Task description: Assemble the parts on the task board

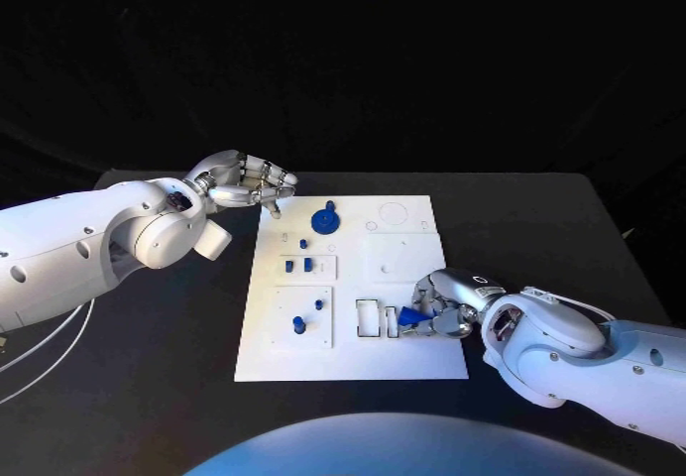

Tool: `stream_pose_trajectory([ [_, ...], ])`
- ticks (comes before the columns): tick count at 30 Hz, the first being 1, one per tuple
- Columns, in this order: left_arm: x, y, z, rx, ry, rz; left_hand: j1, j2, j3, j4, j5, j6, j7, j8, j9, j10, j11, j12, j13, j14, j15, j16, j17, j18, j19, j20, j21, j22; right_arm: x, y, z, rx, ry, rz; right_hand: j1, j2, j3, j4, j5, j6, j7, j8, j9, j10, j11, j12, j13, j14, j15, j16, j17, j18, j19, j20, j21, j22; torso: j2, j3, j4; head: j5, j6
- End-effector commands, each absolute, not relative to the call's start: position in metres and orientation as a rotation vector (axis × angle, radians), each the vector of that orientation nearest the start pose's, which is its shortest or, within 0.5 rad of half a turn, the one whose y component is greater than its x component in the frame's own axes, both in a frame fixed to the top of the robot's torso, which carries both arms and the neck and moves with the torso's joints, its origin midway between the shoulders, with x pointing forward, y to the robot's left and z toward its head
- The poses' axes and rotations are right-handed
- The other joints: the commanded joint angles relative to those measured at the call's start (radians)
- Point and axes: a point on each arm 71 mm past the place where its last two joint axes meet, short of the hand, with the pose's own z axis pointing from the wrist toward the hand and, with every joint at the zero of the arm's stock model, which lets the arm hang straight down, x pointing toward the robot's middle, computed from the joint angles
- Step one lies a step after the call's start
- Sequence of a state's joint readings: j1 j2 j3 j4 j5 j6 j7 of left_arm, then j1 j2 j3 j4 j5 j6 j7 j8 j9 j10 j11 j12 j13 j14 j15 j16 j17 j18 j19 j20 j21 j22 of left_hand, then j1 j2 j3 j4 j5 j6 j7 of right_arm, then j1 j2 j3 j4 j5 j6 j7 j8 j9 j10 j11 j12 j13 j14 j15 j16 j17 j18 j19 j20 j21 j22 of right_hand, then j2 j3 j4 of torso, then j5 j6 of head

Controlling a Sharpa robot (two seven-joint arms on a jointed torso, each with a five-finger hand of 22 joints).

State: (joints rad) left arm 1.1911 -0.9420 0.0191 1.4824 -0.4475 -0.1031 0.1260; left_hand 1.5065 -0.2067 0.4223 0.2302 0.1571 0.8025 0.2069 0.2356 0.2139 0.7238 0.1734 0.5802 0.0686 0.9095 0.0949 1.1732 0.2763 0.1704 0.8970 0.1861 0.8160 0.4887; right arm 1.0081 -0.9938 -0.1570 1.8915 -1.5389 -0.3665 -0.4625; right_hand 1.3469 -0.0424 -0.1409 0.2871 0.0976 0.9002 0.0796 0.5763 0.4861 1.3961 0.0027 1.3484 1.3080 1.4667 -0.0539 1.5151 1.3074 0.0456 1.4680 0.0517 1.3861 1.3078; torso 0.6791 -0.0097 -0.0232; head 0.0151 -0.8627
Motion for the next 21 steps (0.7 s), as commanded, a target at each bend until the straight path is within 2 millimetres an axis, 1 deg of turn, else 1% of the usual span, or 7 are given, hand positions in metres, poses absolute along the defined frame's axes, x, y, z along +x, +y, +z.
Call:
stream_pose_trajectory([
  [1, 0.492, 0.255, -0.176, -0.749, 1.768, -1.304, -0.008, -0.002, -0.001, -0.005, 0.002, -0.006, 0.031, 0.007, -0.002, -0.007, 0.002, 0.003, 0.0, -0.001, 0.003, -0.006, -0.001, 0.013, 0.003, 0.003, -0.005, -0.001, 0.351, -0.192, -0.272, 0.083, 1.996, 0.545, 0.017, 0.035, 0.016, 0.001, 0.008, 0.02, -0.007, 0.004, 0.005, 0.012, -0.004, 0.008, 0.011, 0.08, -0.012, 0.009, 0.142, -0.015, 0.064, -0.01, 0.015, 0.223, -0.001, 0.0005, -0.0009, 0.001, 0.001],
  [3, 0.492, 0.255, -0.176, -0.749, 1.769, -1.304, -0.008, -0.002, -0.001, -0.005, 0.002, -0.006, 0.031, 0.007, -0.002, -0.007, 0.002, 0.003, 0.0, -0.001, 0.003, -0.006, -0.001, 0.013, 0.003, 0.003, -0.005, -0.001, 0.351, -0.192, -0.269, 0.135, 1.998, 0.568, 0.021, 0.041, 0.019, 0.001, 0.008, 0.023, -0.009, 0.002, 0.003, 0.014, -0.006, 0.01, 0.014, 0.081, -0.013, 0.01, 0.145, -0.015, 0.065, -0.011, 0.02, 0.224, -0.001, -0.0001, -0.0011, 0.001, 0.002],
  [6, 0.493, 0.255, -0.176, -0.749, 1.77, -1.304, -0.008, -0.002, -0.001, -0.005, 0.002, -0.006, 0.031, 0.007, -0.002, -0.007, 0.002, 0.003, 0.0, -0.001, 0.003, -0.006, -0.001, 0.013, 0.003, 0.003, -0.005, -0.001, 0.352, -0.192, -0.263, 0.2, 1.996, 0.602, 0.025, 0.049, 0.022, 0.002, 0.008, 0.029, -0.011, 0.001, 0.002, 0.019, -0.008, 0.014, 0.019, 0.082, -0.015, 0.012, 0.15, -0.017, 0.067, -0.012, 0.028, 0.226, 0.0, 0.0003, -0.0011, 0.0, 0.004],
  [9, 0.493, 0.255, -0.176, -0.748, 1.771, -1.304, -0.008, -0.002, -0.001, -0.005, 0.002, -0.006, 0.031, 0.007, -0.002, -0.007, 0.002, 0.004, 0.0, -0.002, 0.003, -0.006, -0.001, 0.013, 0.003, 0.003, -0.005, -0.001, 0.353, -0.19, -0.256, 0.246, 1.981, 0.634, 0.025, 0.051, 0.023, 0.002, 0.008, 0.03, -0.011, 0.0, 0.001, 0.02, -0.008, 0.015, 0.021, 0.082, -0.015, 0.012, 0.15, -0.017, 0.067, -0.012, 0.029, 0.226, 0.0, 0.0002, -0.0006, -0.001, 0.005],
  [14, 0.493, 0.254, -0.176, -0.748, 1.774, -1.303, -0.008, -0.002, -0.001, -0.005, 0.002, -0.006, 0.031, 0.007, -0.002, -0.007, 0.002, 0.004, 0.0, -0.002, 0.003, -0.006, -0.001, 0.013, 0.003, 0.003, -0.005, -0.001, 0.355, -0.188, -0.245, 0.29, 1.949, 0.675, 0.023, 0.055, 0.022, 0.004, 0.007, 0.032, -0.012, -0.001, 0.0, 0.022, -0.008, 0.017, 0.023, 0.082, -0.016, 0.013, 0.152, -0.017, 0.068, -0.013, 0.031, 0.226, -0.001, -0.0009, -0.0001, -0.002, 0.005],
  [17, 0.493, 0.254, -0.176, -0.748, 1.774, -1.303, -0.009, -0.002, -0.001, -0.005, 0.002, -0.007, 0.031, 0.007, -0.002, -0.008, 0.002, 0.004, 0.0, -0.002, 0.004, -0.006, -0.001, 0.013, 0.003, 0.003, -0.005, -0.001, 0.355, -0.187, -0.239, 0.308, 1.934, 0.697, 0.013, 0.062, 0.019, 0.005, 0.006, 0.036, -0.012, -0.005, -0.003, 0.024, -0.009, 0.017, 0.025, 0.083, -0.016, 0.014, 0.155, -0.018, 0.069, -0.014, 0.036, 0.227, 0.0, -0.0013, 0.0007, -0.004, 0.006],
  [21, 0.493, 0.253, -0.176, -0.747, 1.775, -1.304, -0.009, -0.002, -0.001, -0.005, 0.002, -0.007, 0.031, 0.007, -0.002, -0.008, 0.002, 0.004, 0.0, -0.002, 0.004, -0.006, -0.001, 0.013, 0.003, 0.003, -0.005, -0.001, 0.356, -0.183, -0.234, 0.321, 1.933, 0.719, 0.008, 0.064, 0.017, 0.005, 0.006, 0.037, -0.012, -0.006, -0.004, 0.025, -0.009, 0.018, 0.026, 0.083, -0.016, 0.015, 0.156, -0.019, 0.07, -0.014, 0.04, 0.228, 0.0, -0.0017, -0.0005, -0.003, 0.006],
])
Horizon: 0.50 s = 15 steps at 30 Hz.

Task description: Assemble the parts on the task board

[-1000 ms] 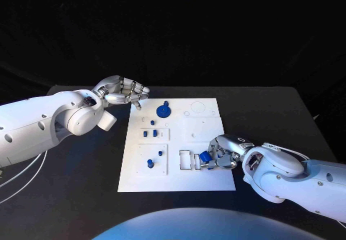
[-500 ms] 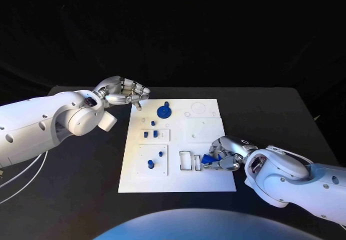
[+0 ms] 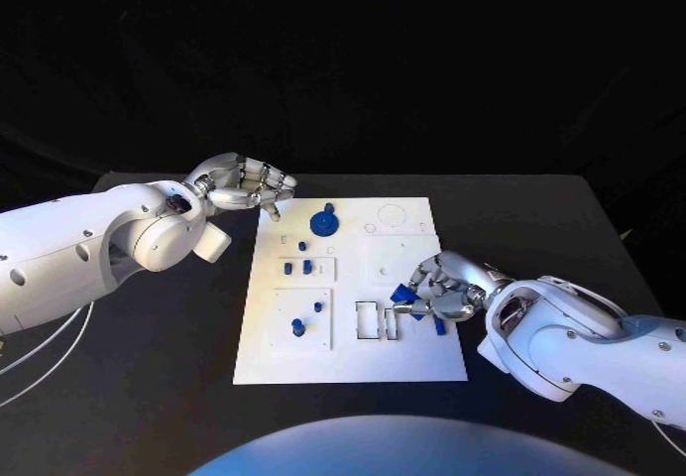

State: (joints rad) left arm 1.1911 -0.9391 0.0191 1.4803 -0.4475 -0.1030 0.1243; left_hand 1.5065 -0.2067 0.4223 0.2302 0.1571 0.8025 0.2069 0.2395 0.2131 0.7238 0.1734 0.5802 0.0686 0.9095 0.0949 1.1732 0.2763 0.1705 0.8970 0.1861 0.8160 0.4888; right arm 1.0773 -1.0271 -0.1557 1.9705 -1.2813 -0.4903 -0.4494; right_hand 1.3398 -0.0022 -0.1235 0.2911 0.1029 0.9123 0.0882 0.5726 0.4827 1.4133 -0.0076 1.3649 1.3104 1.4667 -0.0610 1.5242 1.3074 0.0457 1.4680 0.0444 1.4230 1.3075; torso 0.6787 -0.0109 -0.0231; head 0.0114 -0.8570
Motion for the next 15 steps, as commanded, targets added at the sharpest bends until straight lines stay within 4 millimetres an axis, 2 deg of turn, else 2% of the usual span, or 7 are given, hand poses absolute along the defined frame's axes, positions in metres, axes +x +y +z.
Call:
stream_pose_trajectory([
  [1, 0.493, 0.253, -0.176, -0.747, 1.775, -1.305, -0.009, -0.002, -0.001, -0.005, 0.002, -0.007, 0.031, 0.003, -0.001, -0.008, 0.002, 0.004, 0.0, -0.002, 0.004, -0.006, -0.001, 0.013, 0.003, 0.003, -0.005, -0.002, 0.356, -0.182, -0.234, 0.32, 1.944, 0.722, 0.013, 0.026, -0.001, 0.001, 0.0, 0.027, -0.021, -0.003, -0.001, 0.008, 0.001, 0.001, 0.023, 0.083, -0.009, 0.006, 0.157, -0.019, 0.07, -0.007, 0.002, 0.228, 0.001, -0.0004, 0.0001, 0.001, 0.0],
  [7, 0.493, 0.252, -0.176, -0.746, 1.776, -1.306, -0.009, -0.002, -0.001, -0.005, 0.002, -0.007, 0.031, 0.003, -0.001, -0.008, 0.002, 0.004, 0.0, -0.002, 0.004, -0.006, -0.001, 0.013, 0.003, 0.003, -0.005, -0.002, 0.357, -0.171, -0.241, 0.301, 2.015, 0.725, -0.018, 0.033, -0.017, 0.002, 0.0, 0.034, -0.021, -0.009, -0.005, 0.006, 0.001, -0.008, 0.017, 0.082, -0.01, 0.005, 0.153, -0.018, 0.068, -0.008, -0.003, 0.227, 0.001, -0.0012, 0.0002, 0.0, -0.003],
  [10, 0.493, 0.251, -0.176, -0.745, 1.777, -1.308, -0.009, -0.002, -0.001, -0.005, 0.002, -0.007, 0.031, 0.003, -0.001, -0.008, 0.002, 0.004, 0.0, -0.002, 0.004, -0.006, -0.001, 0.013, 0.003, 0.003, -0.005, -0.002, 0.356, -0.165, -0.245, 0.287, 2.047, 0.728, -0.032, 0.039, -0.023, 0.002, 0.0, 0.038, -0.022, -0.01, -0.006, 0.008, 0.0, -0.007, 0.019, 0.082, -0.01, 0.005, 0.153, -0.018, 0.068, -0.008, -0.003, 0.227, 0.002, -0.0002, 0.0018, 0.002, -0.001],
  [12, 0.493, 0.251, -0.176, -0.744, 1.778, -1.309, -0.009, -0.002, -0.001, -0.005, 0.002, -0.007, 0.031, 0.003, -0.001, -0.008, 0.002, 0.004, 0.0, -0.002, 0.004, -0.006, -0.001, 0.013, 0.003, 0.003, -0.005, -0.002, 0.355, -0.16, -0.249, 0.267, 2.067, 0.726, -0.045, 0.047, -0.029, 0.002, 0.0, 0.044, -0.024, -0.009, -0.007, 0.012, -0.001, -0.003, 0.025, 0.082, -0.011, 0.005, 0.155, -0.018, 0.069, -0.009, -0.001, 0.227, 0.001, 0.0002, -0.0004, 0.005, -0.003],
  [15, 0.493, 0.25, -0.176, -0.743, 1.779, -1.312, -0.009, -0.002, -0.001, -0.005, 0.002, -0.007, 0.031, 0.003, -0.001, -0.008, 0.002, 0.004, 0.0, -0.002, 0.004, -0.006, -0.001, 0.013, 0.003, 0.003, -0.005, -0.002, 0.355, -0.156, -0.252, 0.239, 2.079, 0.72, -0.061, 0.052, -0.037, 0.002, -0.001, 0.05, -0.026, -0.009, -0.007, 0.017, -0.003, -0.001, 0.03, 0.082, -0.012, 0.006, 0.156, -0.019, 0.069, -0.01, 0.002, 0.228, 0.001, 0.0001, -0.0004, 0.007, -0.003],
])
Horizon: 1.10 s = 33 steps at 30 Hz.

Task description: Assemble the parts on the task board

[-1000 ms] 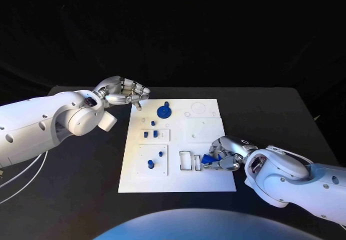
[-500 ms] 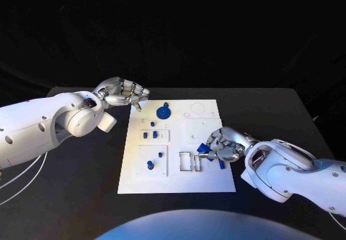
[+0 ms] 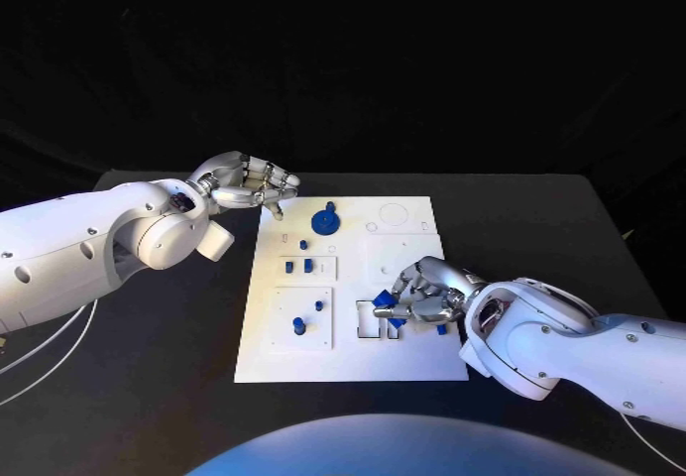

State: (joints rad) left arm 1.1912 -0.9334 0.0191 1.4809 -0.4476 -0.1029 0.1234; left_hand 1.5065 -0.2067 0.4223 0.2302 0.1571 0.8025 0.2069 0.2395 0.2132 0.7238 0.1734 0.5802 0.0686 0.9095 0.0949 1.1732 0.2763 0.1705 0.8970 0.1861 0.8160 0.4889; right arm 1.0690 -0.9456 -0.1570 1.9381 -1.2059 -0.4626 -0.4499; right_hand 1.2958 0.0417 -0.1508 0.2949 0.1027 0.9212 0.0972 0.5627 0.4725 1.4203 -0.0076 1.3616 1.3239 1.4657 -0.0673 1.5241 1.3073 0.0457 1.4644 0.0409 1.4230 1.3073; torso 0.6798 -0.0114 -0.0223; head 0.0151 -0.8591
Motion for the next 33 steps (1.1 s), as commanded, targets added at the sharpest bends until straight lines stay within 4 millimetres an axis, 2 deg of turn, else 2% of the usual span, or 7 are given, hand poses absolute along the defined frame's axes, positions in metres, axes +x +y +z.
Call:
stream_pose_trajectory([
  [1, 0.493, 0.249, -0.176, -0.742, 1.779, -1.313, -0.009, -0.002, -0.001, -0.005, 0.002, -0.007, 0.031, 0.003, -0.001, -0.008, 0.002, 0.004, 0.0, -0.002, 0.004, -0.006, -0.001, 0.013, 0.003, 0.003, -0.005, -0.002, 0.356, -0.155, -0.253, 0.23, 2.083, 0.717, -0.028, 0.01, -0.016, -0.001, 0.0, 0.043, -0.036, 0.002, 0.003, 0.011, -0.003, 0.002, 0.017, 0.084, -0.007, 0.006, 0.157, -0.019, 0.073, -0.007, 0.003, 0.228, 0.0, 0.0008, 0.0, 0.004, -0.002],
  [8, 0.493, 0.249, -0.176, -0.741, 1.781, -1.315, -0.011, -0.002, -0.001, -0.004, 0.002, -0.007, 0.031, 0.004, -0.001, -0.01, 0.002, 0.004, 0.0, -0.003, 0.004, -0.006, -0.001, 0.013, 0.003, 0.004, -0.006, -0.002, 0.358, -0.149, -0.258, 0.189, 2.104, 0.704, -0.049, 0.02, -0.027, -0.002, 0.0, 0.049, -0.038, 0.004, 0.004, 0.02, -0.006, 0.011, 0.029, 0.085, -0.008, 0.009, 0.164, -0.021, 0.075, -0.008, 0.014, 0.231, 0.0, 0.0012, -0.0016, 0.005, -0.005],
  [12, 0.493, 0.247, -0.176, -0.738, 1.783, -1.32, -0.011, -0.002, -0.001, -0.004, 0.002, -0.007, 0.031, 0.004, -0.001, -0.01, 0.002, 0.004, 0.0, -0.003, 0.004, -0.006, -0.001, 0.013, 0.003, 0.004, -0.006, -0.002, 0.361, -0.148, -0.258, 0.176, 2.075, 0.675, -0.063, 0.021, -0.038, -0.002, -0.001, 0.059, -0.042, 0.01, 0.007, 0.029, -0.009, 0.021, 0.041, 0.087, -0.011, 0.012, 0.172, -0.023, 0.079, -0.01, 0.029, 0.234, 0.001, 0.0018, -0.0004, 0.002, 0.0],
  [21, 0.493, 0.247, -0.176, -0.737, 1.786, -1.322, -0.011, -0.001, 0.0, -0.004, 0.002, -0.007, 0.031, 0.004, -0.001, -0.01, 0.002, 0.004, 0.0, -0.003, 0.004, -0.006, -0.001, 0.013, 0.003, 0.004, -0.007, -0.003, 0.365, -0.144, -0.258, 0.138, 2.041, 0.638, -0.086, 0.017, -0.058, -0.002, -0.001, 0.07, -0.048, 0.017, 0.01, 0.042, -0.014, 0.035, 0.059, 0.089, -0.015, 0.016, 0.182, -0.026, 0.082, -0.014, 0.043, 0.238, 0.001, 0.0007, -0.0006, 0.006, -0.002],
  [24, 0.493, 0.247, -0.176, -0.736, 1.787, -1.322, -0.011, -0.001, 0.0, -0.004, 0.002, -0.007, 0.031, 0.004, -0.001, -0.01, 0.002, 0.004, 0.0, -0.003, 0.004, -0.006, -0.001, 0.013, 0.003, 0.004, -0.007, -0.003, 0.365, -0.143, -0.259, 0.132, 2.041, 0.635, -0.096, 0.006, -0.067, -0.001, -0.001, 0.071, -0.049, 0.019, 0.011, 0.042, -0.015, 0.033, 0.059, 0.089, -0.017, 0.016, 0.181, -0.026, 0.082, -0.015, 0.041, 0.237, 0.001, 0.0016, -0.0012, 0.007, -0.003],
  [33, 0.492, 0.247, -0.176, -0.737, 1.788, -1.321, -0.011, -0.001, 0.0, -0.004, 0.002, -0.007, 0.031, 0.004, -0.001, -0.01, 0.002, 0.004, 0.0, -0.003, 0.004, -0.006, -0.001, 0.013, 0.003, 0.004, -0.007, -0.003, 0.364, -0.14, -0.261, 0.107, 2.061, 0.628, -0.101, 0.0, -0.07, -0.001, 0.0, 0.071, -0.049, 0.019, 0.012, 0.042, -0.015, 0.032, 0.06, 0.089, -0.017, 0.016, 0.181, -0.025, 0.081, -0.016, 0.039, 0.237, 0.001, 0.0016, -0.0007, 0.01, -0.007],
])
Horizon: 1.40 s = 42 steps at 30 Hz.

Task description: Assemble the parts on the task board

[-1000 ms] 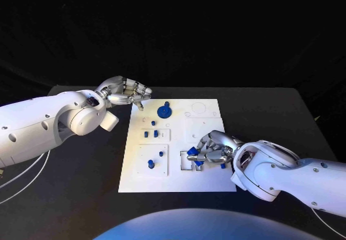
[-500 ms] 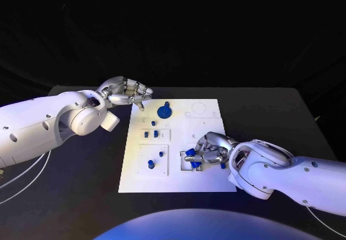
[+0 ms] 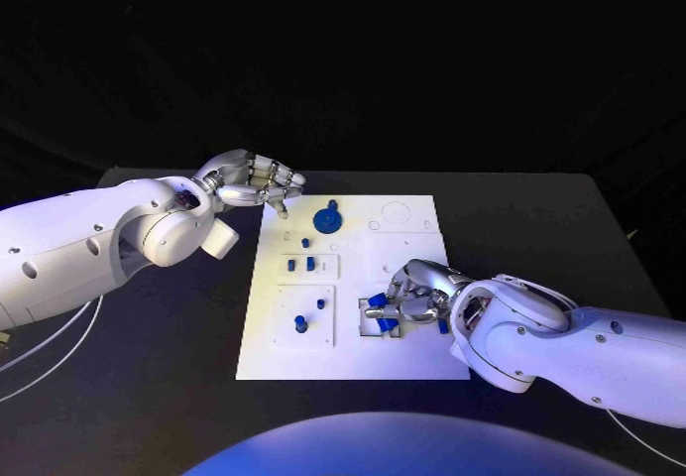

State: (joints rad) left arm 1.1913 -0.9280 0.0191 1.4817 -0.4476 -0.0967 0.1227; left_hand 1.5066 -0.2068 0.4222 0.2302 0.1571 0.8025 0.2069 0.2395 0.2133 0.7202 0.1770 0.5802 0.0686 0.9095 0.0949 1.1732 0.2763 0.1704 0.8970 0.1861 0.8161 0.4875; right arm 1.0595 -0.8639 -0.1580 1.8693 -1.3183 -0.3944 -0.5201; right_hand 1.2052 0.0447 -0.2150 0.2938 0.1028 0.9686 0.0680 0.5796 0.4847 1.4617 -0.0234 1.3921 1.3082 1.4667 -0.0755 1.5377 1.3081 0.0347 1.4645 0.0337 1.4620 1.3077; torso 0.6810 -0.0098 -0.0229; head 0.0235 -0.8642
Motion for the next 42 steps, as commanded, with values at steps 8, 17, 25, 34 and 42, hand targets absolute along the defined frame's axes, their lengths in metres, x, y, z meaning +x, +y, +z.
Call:
stream_pose_trajectory([
  [8, 0.4926, 0.2475, -0.1764, -0.738, 1.79, -1.32, -0.012, 0.0, 0.0, -0.004, 0.003, -0.008, 0.031, 0.005, -0.001, -0.008, -0.001, 0.005, 0.0, -0.003, 0.004, -0.006, -0.001, 0.013, 0.003, 0.004, -0.008, -0.002, 0.3639, -0.1392, -0.2619, 0.097, 2.069, 0.626, -0.02, -0.01, -0.007, 0.001, 0.0, 0.022, -0.02, 0.003, 0.0, -0.001, 0.0, -0.002, 0.073, 0.087, -0.009, 0.001, 0.177, -0.013, 0.08, -0.009, -0.004, 0.235, -0.001, 0.0006, -0.001, 0.008, -0.002],
  [17, 0.4926, 0.2478, -0.1764, -0.738, 1.789, -1.319, -0.012, 0.0, 0.0, -0.004, 0.003, -0.008, 0.031, 0.005, -0.001, -0.008, -0.001, 0.005, 0.0, -0.003, 0.004, -0.006, -0.001, 0.013, 0.003, 0.004, -0.008, -0.002, 0.3638, -0.1382, -0.2609, 0.102, 2.057, 0.637, -0.099, -0.056, -0.01, 0.002, 0.0, 0.018, -0.018, 0.007, 0.004, -0.006, 0.002, -0.016, 0.068, 0.086, -0.008, -0.001, 0.175, -0.012, 0.078, -0.009, -0.011, 0.233, 0.0, 0.0003, -0.001, 0.008, -0.003],
  [25, 0.4924, 0.2482, -0.1763, -0.737, 1.789, -1.318, -0.014, 0.0, 0.0, -0.004, 0.002, -0.008, 0.031, 0.005, -0.002, -0.009, -0.001, 0.006, 0.0, -0.004, 0.004, -0.007, -0.001, 0.013, 0.003, 0.004, -0.009, -0.002, 0.3642, -0.1381, -0.2592, 0.115, 2.033, 0.647, -0.186, -0.142, 0.055, 0.005, 0.01, 0.007, -0.015, 0.011, 0.008, -0.018, 0.004, -0.043, 0.053, 0.084, -0.005, -0.006, 0.165, -0.009, 0.073, -0.007, -0.028, 0.229, 0.0, 0.0, -0.0009, 0.01, -0.005],
  [34, 0.4922, 0.2485, -0.176, -0.734, 1.787, -1.316, -0.011, 0.003, 0.005, -0.005, 0.007, -0.008, 0.031, 0.006, -0.002, -0.009, -0.001, 0.007, 0.0, -0.007, 0.004, -0.008, -0.002, 0.013, 0.002, 0.004, -0.01, -0.003, 0.3643, -0.1386, -0.2584, 0.126, 2.023, 0.647, -0.196, -0.154, 0.062, 0.005, 0.011, 0.005, -0.015, 0.011, 0.008, -0.019, 0.005, -0.046, 0.052, 0.083, -0.005, -0.007, 0.163, -0.008, 0.072, -0.006, -0.032, 0.228, 0.0, 0.0006, -0.0005, 0.014, -0.007],
  [42, 0.4921, 0.2492, -0.1759, -0.735, 1.785, -1.314, -0.011, 0.003, 0.005, -0.005, 0.007, -0.008, 0.031, 0.006, -0.002, -0.009, -0.001, 0.007, 0.0, -0.007, 0.004, -0.008, -0.002, 0.013, 0.002, 0.004, -0.01, -0.003, 0.3607, -0.1435, -0.2552, 0.125, 2.011, 0.657, -0.191, -0.135, 0.082, 0.003, 0.009, 0.004, -0.015, 0.013, 0.009, -0.016, 0.005, -0.042, 0.058, 0.084, -0.005, -0.006, 0.166, -0.009, 0.073, -0.006, -0.027, 0.229, -0.001, 0.0007, -0.0011, 0.014, -0.007],
])
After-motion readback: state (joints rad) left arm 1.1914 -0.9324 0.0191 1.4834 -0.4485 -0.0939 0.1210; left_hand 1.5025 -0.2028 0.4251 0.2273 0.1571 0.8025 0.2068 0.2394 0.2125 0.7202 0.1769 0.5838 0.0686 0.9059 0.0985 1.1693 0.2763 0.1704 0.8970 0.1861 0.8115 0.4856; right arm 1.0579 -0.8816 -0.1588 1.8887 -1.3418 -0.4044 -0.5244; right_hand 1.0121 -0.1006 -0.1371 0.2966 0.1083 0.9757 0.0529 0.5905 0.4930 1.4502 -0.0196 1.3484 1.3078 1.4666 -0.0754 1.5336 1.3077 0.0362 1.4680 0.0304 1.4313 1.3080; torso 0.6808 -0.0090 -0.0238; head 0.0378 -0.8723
